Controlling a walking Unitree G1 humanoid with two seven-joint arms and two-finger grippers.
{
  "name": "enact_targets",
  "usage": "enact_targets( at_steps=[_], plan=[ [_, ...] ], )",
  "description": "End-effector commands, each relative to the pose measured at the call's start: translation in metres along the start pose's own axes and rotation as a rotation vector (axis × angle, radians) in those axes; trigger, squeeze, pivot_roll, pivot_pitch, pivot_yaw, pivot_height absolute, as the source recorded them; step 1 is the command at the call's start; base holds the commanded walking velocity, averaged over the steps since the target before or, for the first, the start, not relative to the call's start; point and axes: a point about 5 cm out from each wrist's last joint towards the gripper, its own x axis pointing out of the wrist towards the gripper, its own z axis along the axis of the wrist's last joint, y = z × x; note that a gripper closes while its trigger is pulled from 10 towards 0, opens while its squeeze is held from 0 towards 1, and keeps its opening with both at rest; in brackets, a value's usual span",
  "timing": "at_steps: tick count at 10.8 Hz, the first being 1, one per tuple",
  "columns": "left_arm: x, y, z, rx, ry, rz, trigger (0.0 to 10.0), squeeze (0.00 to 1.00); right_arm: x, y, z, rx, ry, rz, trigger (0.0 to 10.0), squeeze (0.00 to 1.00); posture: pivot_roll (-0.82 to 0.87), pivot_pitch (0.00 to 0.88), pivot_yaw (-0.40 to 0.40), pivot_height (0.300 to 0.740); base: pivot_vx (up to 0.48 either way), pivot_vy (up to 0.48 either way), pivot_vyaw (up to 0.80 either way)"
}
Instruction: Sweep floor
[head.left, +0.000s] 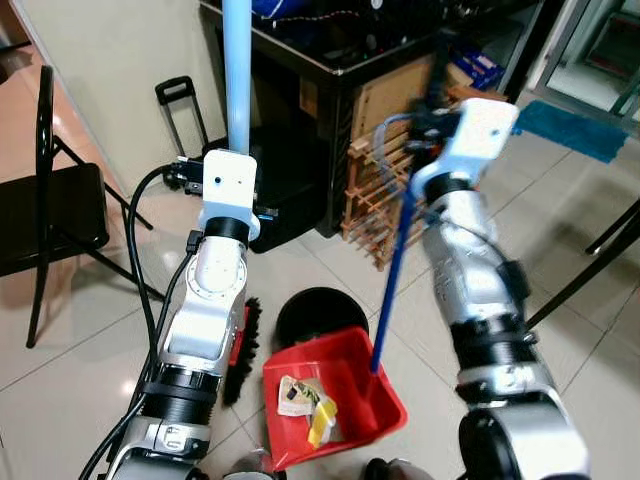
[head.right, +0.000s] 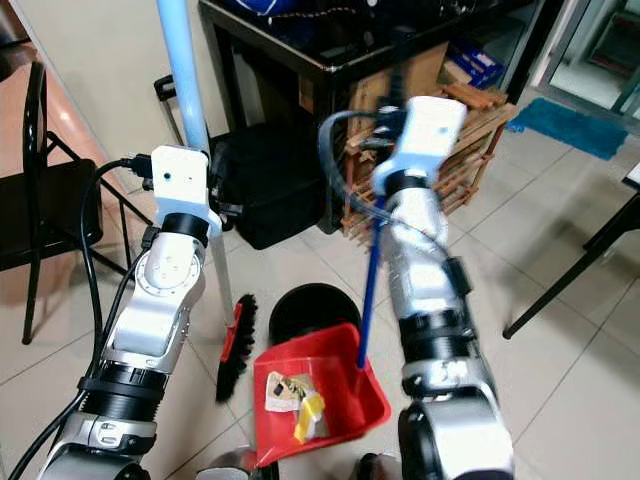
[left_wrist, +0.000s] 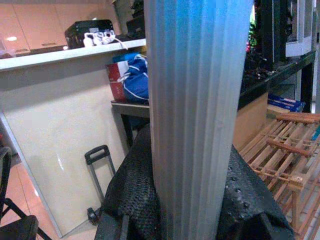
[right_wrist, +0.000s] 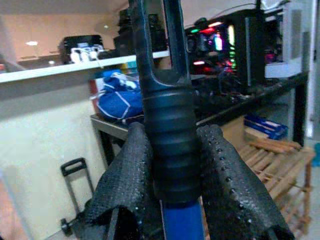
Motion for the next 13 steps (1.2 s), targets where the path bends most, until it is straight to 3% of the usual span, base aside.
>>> enact_targets(
  at_steps=[1,4,6,9,10,11,12,13],
  plan=[
    [0.002,0.002,0.01,0.018,-0.052,0.009,10.0,0.0,-0.013,-0.001,-0.041,0.063,0.186,-0.054,10.0,0.0,0.11,0.113,0.036,0.74,0.0,0.0,0.0],
    [0.002,0.002,0.009,0.019,-0.051,0.014,10.0,0.0,-0.001,0.002,-0.004,-0.047,-0.048,-0.014,10.0,0.0,0.11,0.122,0.035,0.74,0.0,0.0,0.0],
    [0.002,0.002,0.009,0.02,-0.051,0.015,10.0,0.0,0.004,0.006,0.014,-0.069,-0.16,0.011,10.0,0.0,0.11,0.123,0.035,0.74,0.0,0.0,0.0],
    [0.003,0.002,0.009,0.022,-0.05,0.016,10.0,0.0,0.014,0.008,0.032,-0.099,-0.247,-0.002,10.0,0.0,0.11,0.121,0.035,0.74,0.0,0.0,0.0],
    [0.002,0.002,0.009,0.022,-0.05,0.017,10.0,0.0,0.019,0.011,0.047,-0.162,-0.34,-0.012,10.0,0.0,0.11,0.123,0.034,0.74,0.0,0.0,0.0],
    [0.002,0.002,0.009,0.022,-0.05,0.017,10.0,0.0,0.019,0.011,0.05,-0.178,-0.361,-0.016,10.0,0.0,0.11,0.123,0.034,0.74,0.0,0.0,0.0],
    [0.002,0.002,0.009,0.026,-0.051,0.018,10.0,0.0,0.015,0.022,0.066,-0.292,-0.5,0.007,10.0,0.0,0.11,0.126,0.034,0.74,0.0,0.0,0.0],
    [0.002,0.002,0.009,0.028,-0.051,0.017,10.0,0.0,0.014,0.025,0.07,-0.32,-0.539,0.019,10.0,0.0,0.11,0.126,0.034,0.74,0.0,0.0,0.0]
  ],
)
